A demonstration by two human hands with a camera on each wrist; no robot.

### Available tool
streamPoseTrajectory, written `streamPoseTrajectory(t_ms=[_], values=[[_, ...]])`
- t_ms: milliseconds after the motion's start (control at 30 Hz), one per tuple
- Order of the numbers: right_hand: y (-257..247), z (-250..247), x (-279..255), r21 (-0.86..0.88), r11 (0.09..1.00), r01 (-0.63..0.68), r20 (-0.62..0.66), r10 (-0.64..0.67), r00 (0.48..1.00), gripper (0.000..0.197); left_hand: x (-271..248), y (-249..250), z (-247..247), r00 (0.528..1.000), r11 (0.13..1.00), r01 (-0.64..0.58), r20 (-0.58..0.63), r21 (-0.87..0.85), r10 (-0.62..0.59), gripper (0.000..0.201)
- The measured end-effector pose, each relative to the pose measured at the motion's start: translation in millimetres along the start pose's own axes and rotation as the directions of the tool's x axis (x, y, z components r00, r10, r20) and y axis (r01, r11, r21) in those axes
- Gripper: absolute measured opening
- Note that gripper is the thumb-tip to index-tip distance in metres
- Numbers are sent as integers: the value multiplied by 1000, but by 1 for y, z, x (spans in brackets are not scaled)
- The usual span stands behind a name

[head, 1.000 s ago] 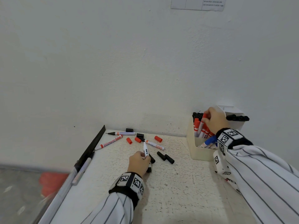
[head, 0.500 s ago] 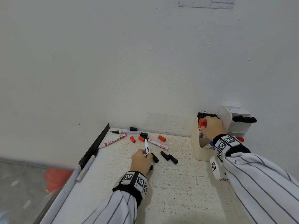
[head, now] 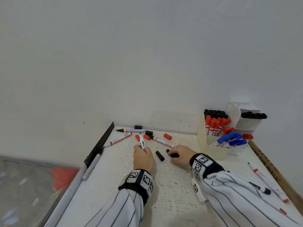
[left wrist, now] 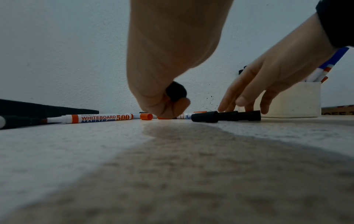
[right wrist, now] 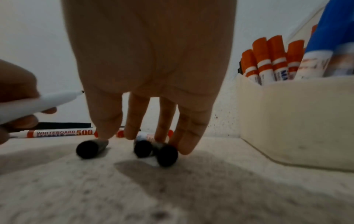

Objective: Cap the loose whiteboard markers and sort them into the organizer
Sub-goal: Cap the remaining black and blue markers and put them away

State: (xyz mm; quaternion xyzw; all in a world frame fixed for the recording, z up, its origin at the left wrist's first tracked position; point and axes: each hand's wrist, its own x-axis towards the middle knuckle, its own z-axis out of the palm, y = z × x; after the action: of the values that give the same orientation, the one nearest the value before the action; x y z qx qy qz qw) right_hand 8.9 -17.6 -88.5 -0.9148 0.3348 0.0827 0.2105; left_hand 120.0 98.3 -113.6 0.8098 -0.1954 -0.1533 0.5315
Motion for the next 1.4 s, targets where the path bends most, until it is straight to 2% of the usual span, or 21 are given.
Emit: streamPoseTrajectory(t_ms=[167, 267, 333, 400, 500, 567, 733, 900, 1100, 1233, 1333, 1400], values=[[-2, 11, 7, -95, 995, -10, -57, 4, 998, 41, -1, 0, -1, 1000, 999, 6, 25, 47, -7, 26], [-9, 11, 2, -73, 995, 62, -177, -75, 981, 41, -2, 1, -2, 999, 998, 25, 34, 51, -26, 27], [-16, 9, 2, -42, 985, 166, -146, -170, 975, 33, -3, 2, -3, 999, 998, 29, 30, 56, -31, 28], [-20, 9, 5, -106, 974, 200, -74, -208, 975, 29, -2, 3, -4, 999, 998, 33, 27, 48, -34, 28], [-17, 5, 13, -264, 957, 123, -167, -171, 971, 24, -1, 1, -3, 998, 998, 49, 42, 29, -50, 28], [-14, -1, 23, -260, 963, 71, -208, -128, 970, 23, 0, 0, -1, 997, 998, 52, 47, 25, -53, 27], [-26, -17, 66, -171, 984, 47, -182, -79, 980, 35, 1, -2, 1, 997, 998, 55, 49, 20, -56, 28], [-51, -7, 103, -27, 996, 89, -137, -92, 986, 43, 2, -4, 2, 999, 999, 30, 25, 26, -30, 25], [-64, 6, 115, -111, 993, 37, -101, -48, 994, 39, 2, -6, 1, 999, 999, 37, 28, 26, -38, 30], [-61, 2, 117, -154, 988, -16, -70, 5, 998, 46, 3, -8, 0, 998, 999, 40, 38, 26, -41, 30], [-59, -6, 112, -58, 998, -38, -198, 25, 980, 40, 4, -10, 1, 999, 998, 14, 51, 54, -17, 30], [-54, -17, 105, 123, 991, 60, -354, -13, 935, 30, 4, -10, 3, 996, 999, -17, 84, 51, 13, 29]])
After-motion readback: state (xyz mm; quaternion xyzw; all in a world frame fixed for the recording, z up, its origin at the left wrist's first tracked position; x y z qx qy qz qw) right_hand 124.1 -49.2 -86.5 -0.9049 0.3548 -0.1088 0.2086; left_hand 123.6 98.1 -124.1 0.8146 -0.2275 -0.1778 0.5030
